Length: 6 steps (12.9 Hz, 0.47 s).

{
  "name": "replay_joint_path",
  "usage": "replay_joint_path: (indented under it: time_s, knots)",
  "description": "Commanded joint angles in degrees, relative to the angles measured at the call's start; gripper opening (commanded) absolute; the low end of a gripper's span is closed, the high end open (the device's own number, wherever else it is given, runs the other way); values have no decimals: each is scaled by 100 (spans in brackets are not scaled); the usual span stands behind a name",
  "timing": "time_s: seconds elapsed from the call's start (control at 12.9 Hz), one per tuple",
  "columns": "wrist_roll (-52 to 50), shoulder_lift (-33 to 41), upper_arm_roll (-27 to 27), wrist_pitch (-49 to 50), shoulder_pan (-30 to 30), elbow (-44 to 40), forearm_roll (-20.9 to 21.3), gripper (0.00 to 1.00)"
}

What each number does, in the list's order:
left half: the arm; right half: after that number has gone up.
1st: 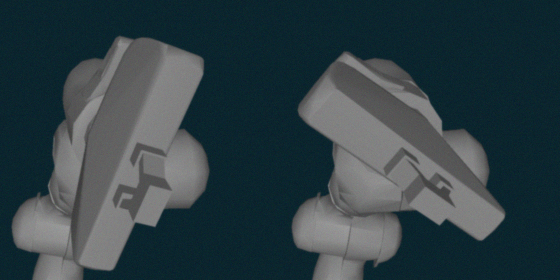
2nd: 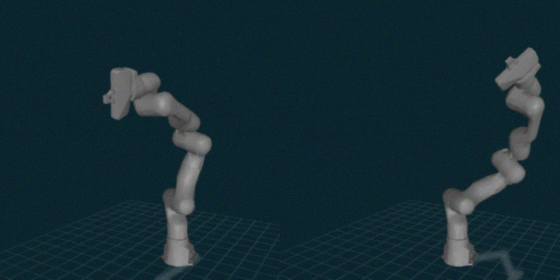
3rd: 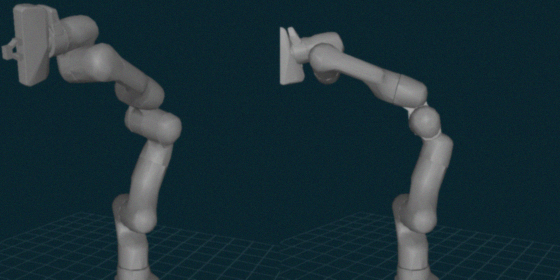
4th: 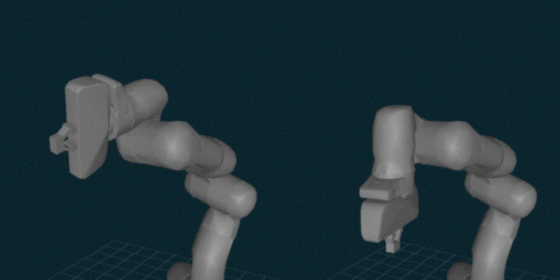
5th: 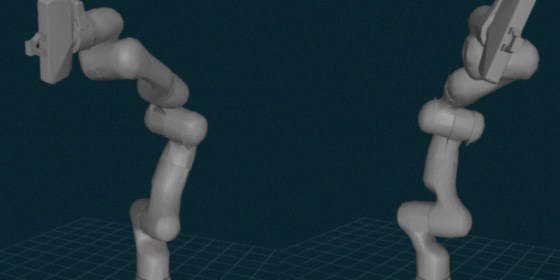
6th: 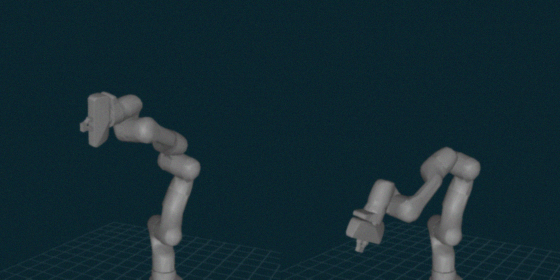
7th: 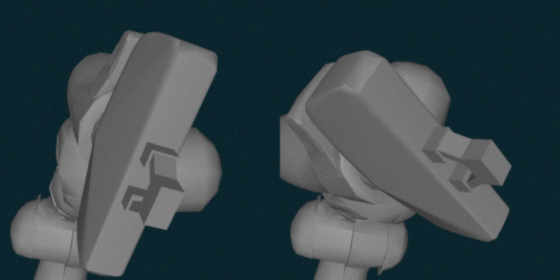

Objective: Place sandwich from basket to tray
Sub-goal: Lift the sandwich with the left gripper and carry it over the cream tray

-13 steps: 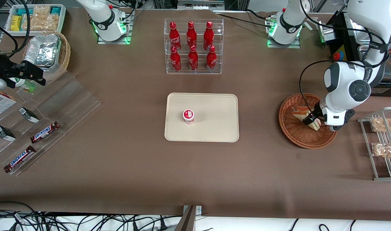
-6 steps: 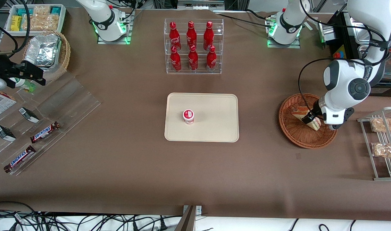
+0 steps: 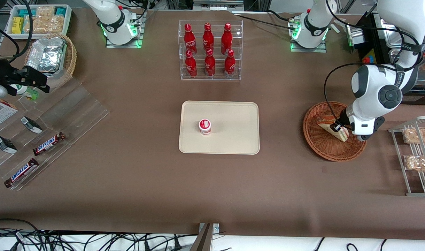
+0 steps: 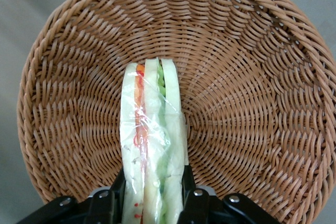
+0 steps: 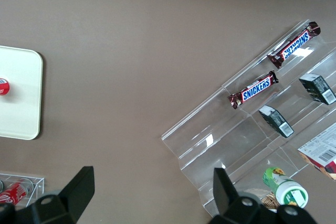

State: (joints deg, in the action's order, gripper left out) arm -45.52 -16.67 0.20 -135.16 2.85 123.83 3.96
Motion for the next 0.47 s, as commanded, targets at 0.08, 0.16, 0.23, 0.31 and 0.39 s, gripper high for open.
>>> replay_joint_path:
  time_s: [0.08, 0.16, 0.23, 0.31, 0.39]
  knots:
    - [42, 208, 76, 514, -13, -173, 104, 43]
    - [130, 199, 207, 996, -13, -497, 139, 43]
    - [261, 199, 235, 1497, -22, -839, 148, 43]
    - [358, 208, 365, 1928, -22, -1156, 148, 43]
    - [368, 191, 497, 2272, -22, -1411, 148, 44]
